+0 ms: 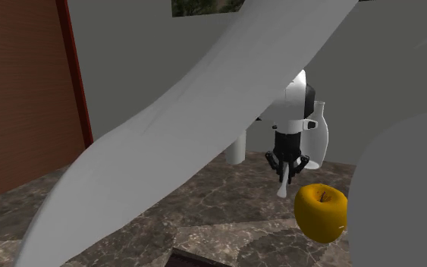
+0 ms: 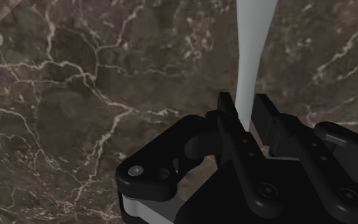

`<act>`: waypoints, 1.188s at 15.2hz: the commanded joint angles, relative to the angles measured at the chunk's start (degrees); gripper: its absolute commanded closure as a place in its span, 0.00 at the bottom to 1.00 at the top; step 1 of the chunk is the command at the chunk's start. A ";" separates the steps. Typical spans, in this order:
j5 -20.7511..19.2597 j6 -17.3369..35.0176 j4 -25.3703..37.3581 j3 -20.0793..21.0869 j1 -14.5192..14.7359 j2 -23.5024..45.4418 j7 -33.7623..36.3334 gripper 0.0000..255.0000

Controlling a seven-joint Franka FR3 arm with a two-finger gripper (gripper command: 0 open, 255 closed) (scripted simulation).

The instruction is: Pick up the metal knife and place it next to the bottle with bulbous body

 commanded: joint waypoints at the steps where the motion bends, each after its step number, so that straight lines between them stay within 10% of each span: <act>1: 0.12 0.39 0.12 0.08 -0.13 0.47 -0.13 1.00; 7: 0.12 0.38 0.12 0.08 -0.12 0.47 -0.12 1.00; 8: 0.12 0.38 0.12 0.08 -0.12 0.47 -0.12 0.00; 18: -1.34 -5.32 0.27 -0.87 0.87 -5.15 0.86 0.00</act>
